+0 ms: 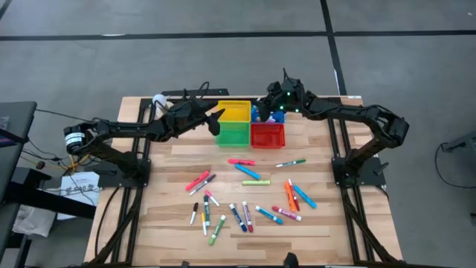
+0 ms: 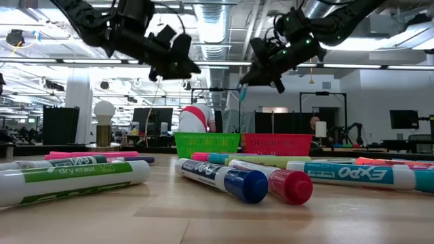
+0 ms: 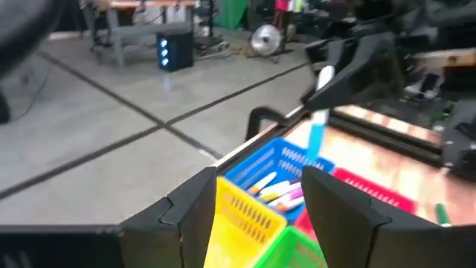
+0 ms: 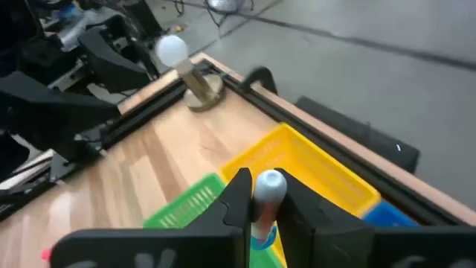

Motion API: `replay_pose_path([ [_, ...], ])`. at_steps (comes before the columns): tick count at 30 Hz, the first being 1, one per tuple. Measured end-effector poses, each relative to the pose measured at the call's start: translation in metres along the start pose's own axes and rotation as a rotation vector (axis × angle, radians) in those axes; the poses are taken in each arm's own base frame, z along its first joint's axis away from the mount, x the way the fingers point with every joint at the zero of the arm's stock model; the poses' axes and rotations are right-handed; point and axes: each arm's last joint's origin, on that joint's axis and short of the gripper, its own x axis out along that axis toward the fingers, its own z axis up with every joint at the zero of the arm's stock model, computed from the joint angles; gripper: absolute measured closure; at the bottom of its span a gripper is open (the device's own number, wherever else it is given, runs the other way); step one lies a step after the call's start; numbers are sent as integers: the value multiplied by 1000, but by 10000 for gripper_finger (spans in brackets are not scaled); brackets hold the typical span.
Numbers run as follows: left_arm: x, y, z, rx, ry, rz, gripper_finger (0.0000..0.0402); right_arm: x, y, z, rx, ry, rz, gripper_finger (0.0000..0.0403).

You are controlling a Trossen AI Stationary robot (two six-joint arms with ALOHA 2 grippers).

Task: Pick & Place Markers
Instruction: Put the small blue highlighter pen into the blue bin

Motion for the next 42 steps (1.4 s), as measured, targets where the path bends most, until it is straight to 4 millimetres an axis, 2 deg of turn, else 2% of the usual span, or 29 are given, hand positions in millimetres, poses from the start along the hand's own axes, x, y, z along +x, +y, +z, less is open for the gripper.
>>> replay_pose_path([
  [3, -1, 9, -9, -29, 28, 29, 204, -4, -11, 3, 1, 76, -34, 363],
  [8, -3, 18, -21, -71, 60, 60, 204, -14, -17, 22, -107, 194, -94, 370],
  [15, -5, 21, -30, -74, 86, 66, 204, -30, -18, 50, -272, 285, -195, 363],
  [20, -5, 20, -30, -95, 84, 66, 204, -30, -22, 55, -329, 334, -213, 366],
  [25, -5, 20, -30, -97, 82, 66, 204, -20, -27, 49, -356, 371, -204, 366],
  [36, -5, 20, -29, -102, 78, 65, 204, 28, -43, 10, -388, 552, -164, 362],
  [42, -5, 20, -29, -102, 78, 65, 204, 44, -52, -7, -413, 625, -149, 356],
])
